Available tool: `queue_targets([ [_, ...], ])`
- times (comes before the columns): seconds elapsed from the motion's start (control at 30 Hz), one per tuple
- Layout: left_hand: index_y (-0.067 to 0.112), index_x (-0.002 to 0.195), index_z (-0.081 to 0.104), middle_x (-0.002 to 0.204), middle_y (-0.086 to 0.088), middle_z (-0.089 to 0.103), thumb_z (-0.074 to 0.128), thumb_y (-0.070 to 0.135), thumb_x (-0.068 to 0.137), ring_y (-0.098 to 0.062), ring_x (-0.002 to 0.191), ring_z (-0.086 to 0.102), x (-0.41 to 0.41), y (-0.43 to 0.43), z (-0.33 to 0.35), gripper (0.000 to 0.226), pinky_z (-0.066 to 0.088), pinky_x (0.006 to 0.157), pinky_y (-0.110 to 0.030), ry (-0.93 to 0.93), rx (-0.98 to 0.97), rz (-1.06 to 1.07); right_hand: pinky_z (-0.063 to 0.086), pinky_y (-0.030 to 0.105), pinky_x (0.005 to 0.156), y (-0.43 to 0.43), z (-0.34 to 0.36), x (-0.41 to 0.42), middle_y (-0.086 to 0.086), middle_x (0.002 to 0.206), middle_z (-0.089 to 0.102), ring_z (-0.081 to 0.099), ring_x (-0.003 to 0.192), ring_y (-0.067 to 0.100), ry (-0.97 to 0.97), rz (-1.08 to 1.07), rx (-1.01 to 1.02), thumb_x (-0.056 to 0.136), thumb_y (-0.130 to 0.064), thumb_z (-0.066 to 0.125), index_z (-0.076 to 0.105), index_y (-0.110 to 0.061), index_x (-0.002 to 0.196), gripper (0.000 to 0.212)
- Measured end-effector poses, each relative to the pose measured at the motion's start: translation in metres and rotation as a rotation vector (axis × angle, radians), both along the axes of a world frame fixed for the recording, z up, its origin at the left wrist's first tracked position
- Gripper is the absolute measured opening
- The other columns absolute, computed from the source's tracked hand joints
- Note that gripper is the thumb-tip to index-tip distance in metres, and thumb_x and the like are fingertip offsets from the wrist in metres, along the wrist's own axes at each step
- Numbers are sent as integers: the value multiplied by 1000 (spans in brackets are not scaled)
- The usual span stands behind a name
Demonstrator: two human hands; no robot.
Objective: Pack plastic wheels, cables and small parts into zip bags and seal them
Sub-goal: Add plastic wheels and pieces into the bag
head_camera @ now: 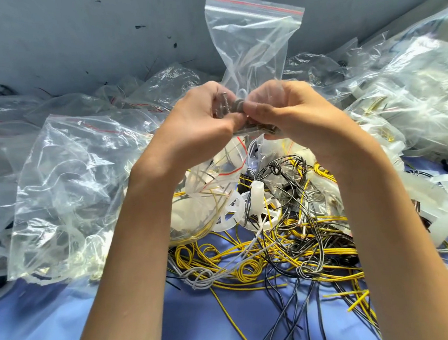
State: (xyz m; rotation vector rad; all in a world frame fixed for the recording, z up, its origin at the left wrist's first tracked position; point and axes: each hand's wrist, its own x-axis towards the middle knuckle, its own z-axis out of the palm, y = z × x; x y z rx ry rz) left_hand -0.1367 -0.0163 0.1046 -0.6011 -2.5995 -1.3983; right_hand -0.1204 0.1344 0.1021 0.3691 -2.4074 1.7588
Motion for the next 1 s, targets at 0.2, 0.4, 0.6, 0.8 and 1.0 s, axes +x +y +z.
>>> queue_targets([
  [0.2, 19, 96, 62, 97, -2, 71, 64, 39, 78, -18, 96, 67, 5, 3, 3, 27, 50, 93, -41, -31, 92, -40, 38, 30, 56, -4, -3, -6, 2, 56, 54, 47, 56, 19, 95, -78, -25, 95, -29, 55, 56, -8, 79, 26],
  [0.4, 12, 102, 64, 97, -6, 72, 64, 42, 85, -16, 88, 68, 4, 5, 5, 34, 53, 87, -35, -4, 150, -40, 41, 31, 56, -7, -1, -4, 25, 70, 56, 50, 63, 25, 122, -59, -135, 94, -35, 52, 56, -10, 73, 33],
  [0.6, 21, 92, 63, 88, 2, 72, 66, 32, 80, -17, 90, 68, 0, -4, 4, 16, 52, 89, -42, 48, 142, 20, 47, 22, 65, -2, -1, -1, 2, 89, 67, 59, 78, 10, 97, 9, -152, 89, -26, 63, 61, -13, 100, 17],
  [0.8, 21, 99, 65, 88, 2, 74, 65, 20, 85, -13, 88, 69, -3, -5, 2, 14, 53, 89, -39, 34, 145, 13, 46, 17, 56, -1, -1, 0, 4, 83, 66, 59, 69, 8, 132, 27, -164, 87, -12, 65, 61, -15, 91, 6],
  [1.0, 18, 89, 67, 87, -8, 72, 60, 21, 91, -16, 78, 63, -3, 0, 1, 8, 48, 82, -32, 26, 191, -2, 36, 16, 49, -2, 1, -1, -7, 60, 57, 46, 54, 4, 161, -64, -167, 95, -18, 55, 57, -15, 77, 19],
])
